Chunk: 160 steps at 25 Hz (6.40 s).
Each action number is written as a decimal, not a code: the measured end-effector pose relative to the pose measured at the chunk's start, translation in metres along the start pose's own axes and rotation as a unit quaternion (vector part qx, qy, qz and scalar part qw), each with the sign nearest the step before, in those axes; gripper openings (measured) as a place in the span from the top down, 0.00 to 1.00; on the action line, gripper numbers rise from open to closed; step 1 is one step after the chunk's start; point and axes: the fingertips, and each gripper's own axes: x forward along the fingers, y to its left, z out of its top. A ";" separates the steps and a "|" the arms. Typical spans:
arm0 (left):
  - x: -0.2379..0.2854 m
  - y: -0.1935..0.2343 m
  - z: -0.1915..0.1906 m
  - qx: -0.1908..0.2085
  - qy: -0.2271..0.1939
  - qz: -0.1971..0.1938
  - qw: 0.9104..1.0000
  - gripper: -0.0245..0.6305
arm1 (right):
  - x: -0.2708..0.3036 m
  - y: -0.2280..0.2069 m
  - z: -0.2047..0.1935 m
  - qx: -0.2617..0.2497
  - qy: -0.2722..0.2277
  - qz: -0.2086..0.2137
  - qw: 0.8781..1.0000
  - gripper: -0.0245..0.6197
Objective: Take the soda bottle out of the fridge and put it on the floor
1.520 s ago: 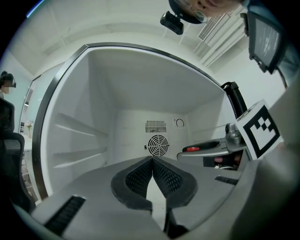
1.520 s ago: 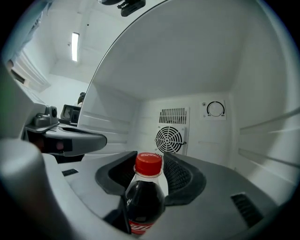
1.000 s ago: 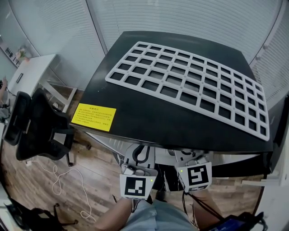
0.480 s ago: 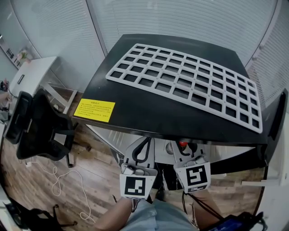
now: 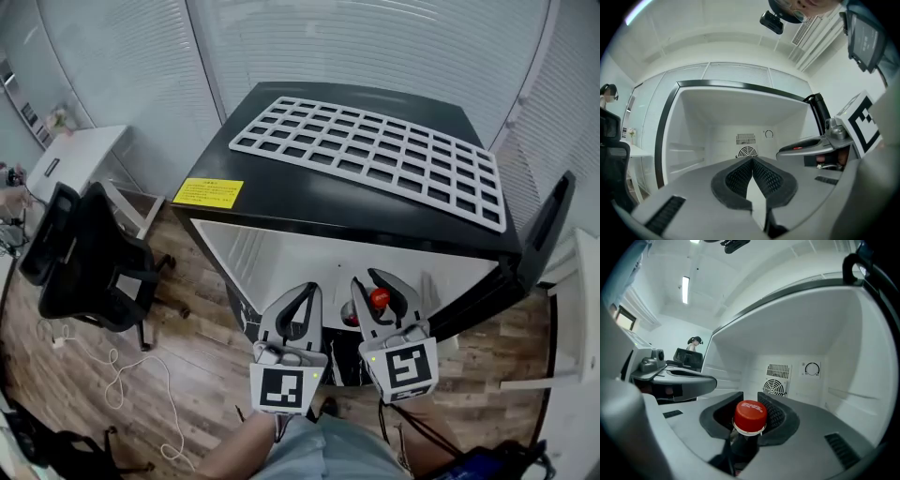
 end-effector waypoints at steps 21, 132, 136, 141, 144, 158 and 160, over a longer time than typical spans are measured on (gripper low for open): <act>-0.135 -0.084 0.014 0.005 -0.006 -0.031 0.999 0.94 | -0.177 0.060 -0.013 0.014 0.020 -0.040 0.999 0.80; -0.400 -0.714 -0.525 0.075 0.174 -0.583 0.790 0.94 | -0.768 0.139 -0.702 0.233 0.185 -0.520 0.801 0.82; -0.404 -0.711 -0.546 0.076 0.175 -0.589 0.785 0.94 | -0.767 0.151 -0.724 0.238 0.192 -0.524 0.795 0.82; -0.408 -0.710 -0.569 0.078 0.178 -0.596 0.779 0.94 | -0.766 0.163 -0.748 0.243 0.198 -0.530 0.788 0.82; -0.411 -0.710 -0.584 0.079 0.179 -0.602 0.774 0.94 | -0.765 0.169 -0.763 0.244 0.200 -0.533 0.785 0.82; -0.421 -0.711 -0.635 0.082 0.189 -0.619 0.758 0.94 | -0.762 0.189 -0.822 0.256 0.215 -0.539 0.774 0.82; -0.422 -0.711 -0.642 0.083 0.190 -0.621 0.755 0.94 | -0.761 0.193 -0.831 0.258 0.218 -0.539 0.772 0.82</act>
